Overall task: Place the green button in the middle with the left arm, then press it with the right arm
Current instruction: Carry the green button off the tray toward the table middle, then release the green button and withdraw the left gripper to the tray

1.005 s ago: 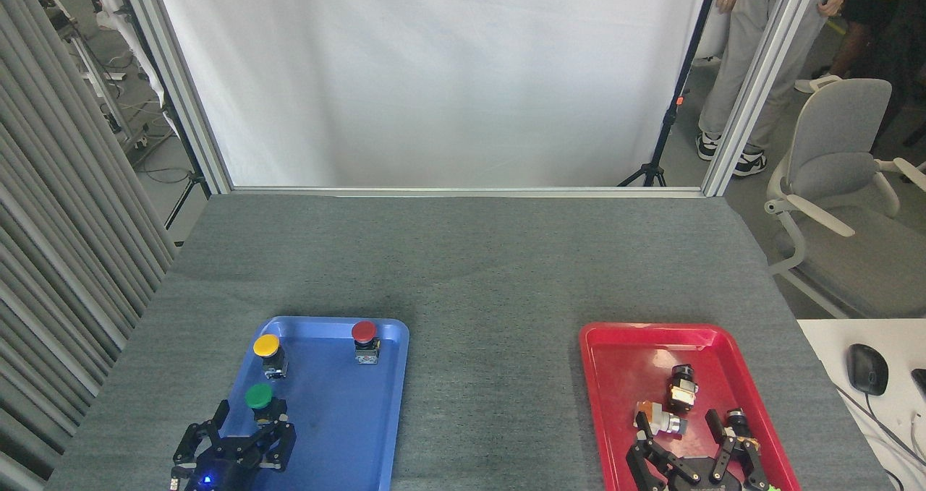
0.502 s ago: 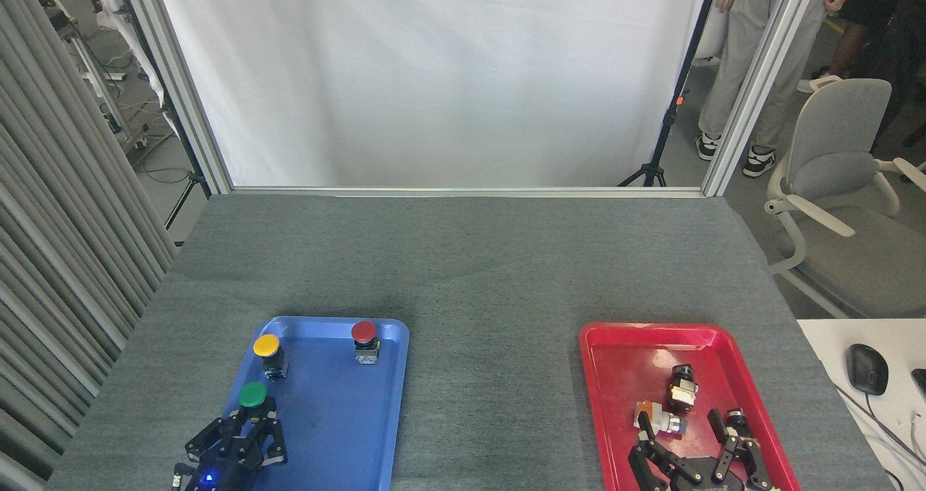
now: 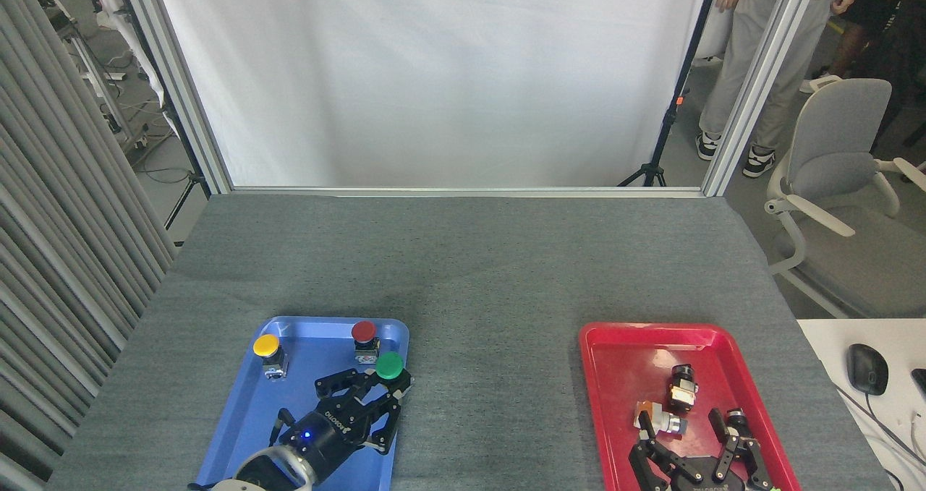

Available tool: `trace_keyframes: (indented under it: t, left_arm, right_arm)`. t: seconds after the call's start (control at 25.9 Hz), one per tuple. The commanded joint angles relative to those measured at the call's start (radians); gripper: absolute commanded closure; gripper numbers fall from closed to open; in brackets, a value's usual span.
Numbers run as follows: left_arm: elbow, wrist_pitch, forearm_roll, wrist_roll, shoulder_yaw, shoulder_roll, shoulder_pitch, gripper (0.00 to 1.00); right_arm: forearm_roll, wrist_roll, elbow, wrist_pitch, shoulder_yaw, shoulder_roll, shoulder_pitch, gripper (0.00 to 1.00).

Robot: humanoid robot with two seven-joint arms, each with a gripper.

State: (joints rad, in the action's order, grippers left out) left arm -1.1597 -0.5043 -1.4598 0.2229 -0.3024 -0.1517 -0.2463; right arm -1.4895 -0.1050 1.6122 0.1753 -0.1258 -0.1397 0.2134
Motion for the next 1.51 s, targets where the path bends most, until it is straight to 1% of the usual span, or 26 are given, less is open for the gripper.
trace_keyframes:
  t: [0.0, 0.15, 0.27, 0.39, 0.46, 0.5, 0.58, 0.62, 0.66, 0.7, 0.73, 0.77, 0.85, 0.97, 1.04, 1.12, 1.24, 1.28, 1.35, 1.39, 1.47]
  left_arm:
    - [0.075, 0.023, -0.059, -0.008, -0.123, 0.104, -0.070, 1.00]
    - [0.173, 0.026, -0.143, -0.014, -0.138, 0.201, -0.111, 1.00]
    - [0.259, 0.035, -0.191, -0.014, -0.138, 0.254, -0.142, 1.00]
    - [0.301, 0.067, -0.195, -0.013, -0.139, 0.270, -0.151, 1.00]
    - [0.310, 0.073, -0.195, -0.011, -0.149, 0.270, -0.151, 0.96]
    - [0.318, 0.075, -0.194, -0.008, -0.149, 0.268, -0.152, 0.89]
    - [0.330, 0.093, -0.186, -0.002, -0.149, 0.268, -0.151, 0.72]
    - [0.330, 0.107, -0.185, 0.003, -0.149, 0.268, -0.149, 0.68]
    - [0.328, 0.110, -0.183, 0.004, -0.149, 0.267, -0.146, 0.62]
    - [0.325, 0.113, -0.183, 0.007, -0.149, 0.267, -0.143, 0.53]
    - [0.325, 0.113, -0.182, 0.012, -0.149, 0.265, -0.143, 0.46]
    - [0.325, 0.107, -0.180, 0.019, -0.149, 0.264, -0.143, 0.36]
    - [0.322, 0.101, -0.180, 0.021, -0.149, 0.258, -0.140, 0.04]
    - [0.278, 0.070, -0.182, 0.023, -0.149, 0.253, -0.120, 0.01]
    - [0.212, 0.055, -0.183, 0.018, -0.147, 0.235, -0.097, 0.01]
    - [0.120, 0.055, -0.183, 0.007, -0.147, 0.196, -0.070, 0.01]
    - [-0.070, 0.073, -0.182, 0.004, -0.129, 0.110, 0.018, 0.01]
    - [-0.138, 0.098, -0.180, 0.003, -0.101, 0.086, 0.055, 0.01]
    - [-0.265, 0.185, -0.182, 0.003, -0.006, 0.054, 0.153, 0.01]
    - [-0.317, 0.228, -0.182, 0.003, 0.045, 0.050, 0.205, 0.01]
    - [-0.380, 0.300, -0.175, 0.001, 0.170, 0.050, 0.291, 0.01]
  right_arm:
    - [0.000, -0.001, 0.000, 0.000, 0.000, 0.002, 0.000, 0.00]
    - [0.000, 0.001, 0.000, 0.001, -0.002, 0.002, 0.000, 0.00]
    - [0.000, -0.001, 0.000, 0.001, -0.003, 0.002, 0.000, 0.00]
    - [0.000, -0.001, 0.000, 0.001, -0.005, 0.002, -0.002, 0.00]
    - [0.000, -0.001, -0.002, 0.001, -0.005, 0.005, -0.002, 0.00]
    - [-0.002, -0.001, 0.000, 0.000, -0.005, 0.008, 0.000, 0.00]
    - [-0.002, -0.001, 0.000, -0.002, -0.005, 0.006, 0.000, 0.00]
    - [-0.002, -0.001, 0.000, -0.002, -0.005, 0.005, 0.000, 0.00]
    - [-0.002, 0.001, 0.000, -0.004, -0.003, 0.003, 0.000, 0.00]
    - [-0.002, -0.001, 0.000, -0.004, -0.003, 0.003, -0.002, 0.00]
    - [-0.002, 0.001, 0.000, -0.004, -0.003, 0.003, 0.000, 0.00]
    - [-0.002, 0.001, 0.000, -0.004, -0.003, 0.003, -0.002, 0.00]
    - [-0.002, 0.001, 0.000, -0.002, -0.002, 0.005, 0.000, 0.00]
    - [-0.002, 0.001, -0.002, 0.001, -0.002, 0.002, 0.000, 0.00]
    - [-0.002, -0.001, -0.002, 0.001, -0.002, 0.002, 0.000, 0.00]
    - [-0.002, -0.001, -0.002, 0.001, -0.002, 0.000, -0.002, 0.00]
    - [-0.002, 0.001, -0.002, 0.001, 0.000, 0.000, 0.000, 0.00]
    - [-0.002, 0.001, -0.002, 0.001, 0.002, 0.000, 0.000, 0.00]
    - [-0.002, 0.001, -0.003, 0.001, 0.003, 0.000, 0.000, 0.00]
    - [-0.002, 0.001, -0.003, 0.001, 0.003, 0.002, 0.000, 0.00]
    - [-0.002, 0.001, -0.003, 0.003, 0.003, 0.002, 0.000, 0.00]
